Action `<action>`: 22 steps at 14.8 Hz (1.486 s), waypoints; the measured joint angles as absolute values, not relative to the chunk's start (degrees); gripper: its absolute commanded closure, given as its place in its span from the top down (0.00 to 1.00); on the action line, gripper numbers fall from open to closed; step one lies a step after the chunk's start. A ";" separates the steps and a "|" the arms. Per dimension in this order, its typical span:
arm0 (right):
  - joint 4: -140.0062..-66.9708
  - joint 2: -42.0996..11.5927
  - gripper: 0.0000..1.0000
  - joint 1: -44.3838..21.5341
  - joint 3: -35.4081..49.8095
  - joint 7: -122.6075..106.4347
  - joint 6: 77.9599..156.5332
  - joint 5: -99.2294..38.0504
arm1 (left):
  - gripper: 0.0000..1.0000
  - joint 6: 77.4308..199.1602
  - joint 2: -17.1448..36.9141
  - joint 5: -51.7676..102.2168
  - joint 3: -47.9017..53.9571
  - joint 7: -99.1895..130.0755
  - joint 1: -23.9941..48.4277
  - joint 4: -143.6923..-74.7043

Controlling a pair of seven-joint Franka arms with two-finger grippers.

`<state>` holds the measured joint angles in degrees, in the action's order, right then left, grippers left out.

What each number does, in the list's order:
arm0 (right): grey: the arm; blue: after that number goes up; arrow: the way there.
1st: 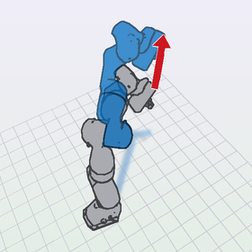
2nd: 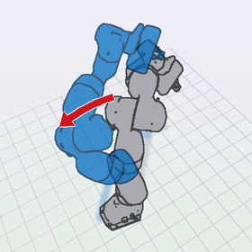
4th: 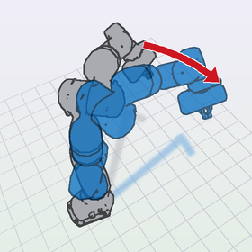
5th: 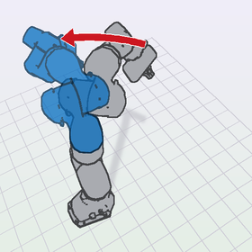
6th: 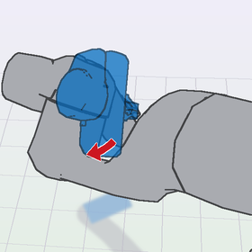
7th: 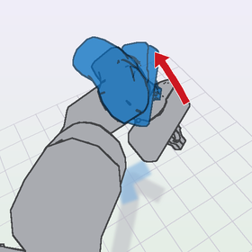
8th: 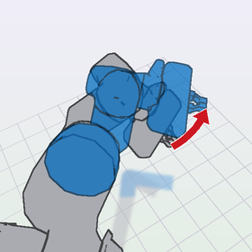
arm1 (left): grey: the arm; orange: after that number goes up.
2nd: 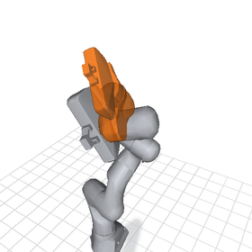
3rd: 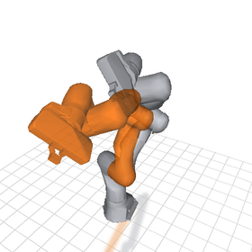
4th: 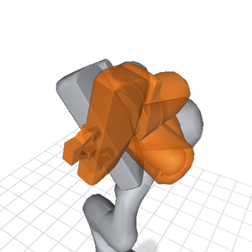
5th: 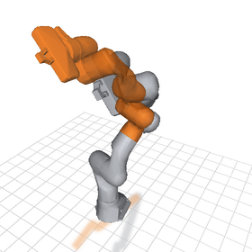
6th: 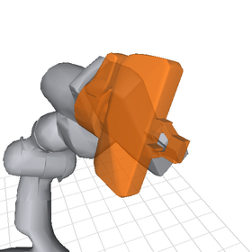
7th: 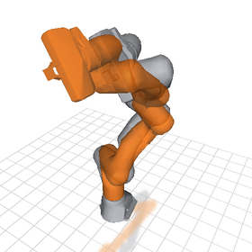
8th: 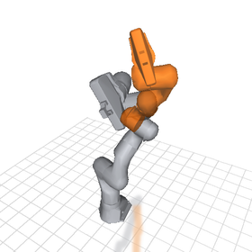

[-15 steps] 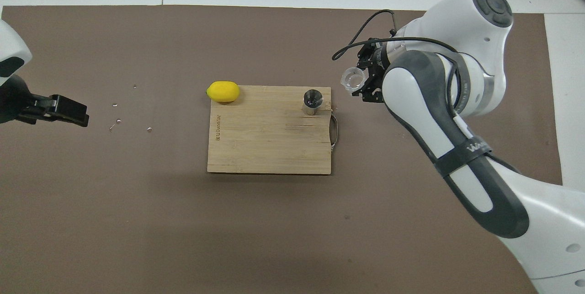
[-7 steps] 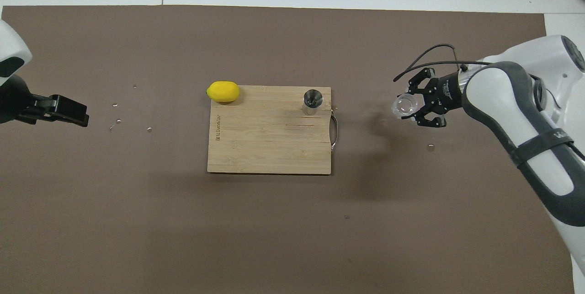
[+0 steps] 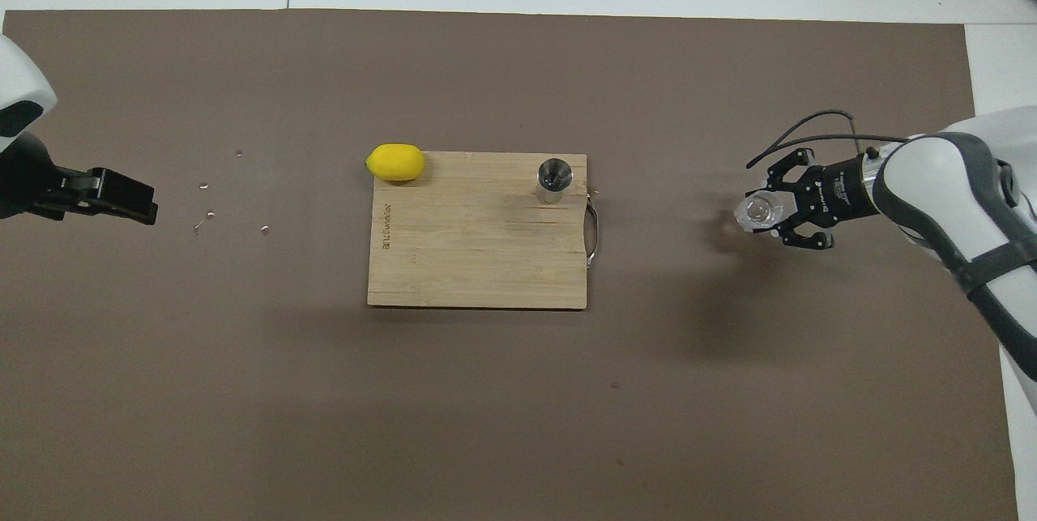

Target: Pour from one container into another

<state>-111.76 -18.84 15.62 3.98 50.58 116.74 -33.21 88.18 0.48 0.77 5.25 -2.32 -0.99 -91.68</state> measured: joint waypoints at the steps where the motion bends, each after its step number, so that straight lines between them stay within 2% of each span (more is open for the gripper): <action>1: -112.47 -18.82 0.00 17.08 3.98 48.42 116.40 -33.40 | 1.00 88.18 0.48 0.77 5.25 -2.32 -0.99 -91.68; 5: -114.40 -18.85 0.00 21.69 3.97 43.78 114.85 -34.07 | 1.00 88.18 0.48 0.77 5.25 -2.32 -0.99 -91.68; 6: -114.74 -18.86 0.10 22.22 3.96 43.44 114.74 -34.54 | 1.00 88.18 0.48 0.77 5.25 -2.32 -0.99 -91.68; 7: -115.09 -18.86 0.51 22.38 3.96 43.33 114.71 -35.05 | 1.00 88.18 0.48 0.77 5.25 -2.32 -0.99 -91.68; 8: -115.38 -18.86 0.82 22.37 4.01 43.33 114.70 -35.19 | 1.00 88.18 0.48 0.77 5.25 -2.32 -0.99 -91.68; 9: -115.64 -18.86 0.96 22.36 4.08 43.33 114.69 -35.21 | 1.00 88.18 0.48 0.77 5.25 -2.32 -0.99 -91.68; 10: -115.76 -18.86 0.99 22.34 4.16 43.33 114.69 -35.22 | 1.00 88.18 0.48 0.77 5.25 -2.32 -0.99 -91.68; 14: -115.78 -18.16 0.99 22.41 3.97 43.33 114.68 -35.25 | 1.00 88.18 0.48 0.77 5.25 -2.32 -0.99 -91.68; 22: -116.05 -11.97 0.99 25.10 3.78 42.73 114.62 -34.46 | 1.00 88.18 0.48 0.77 5.24 -2.32 -0.99 -91.68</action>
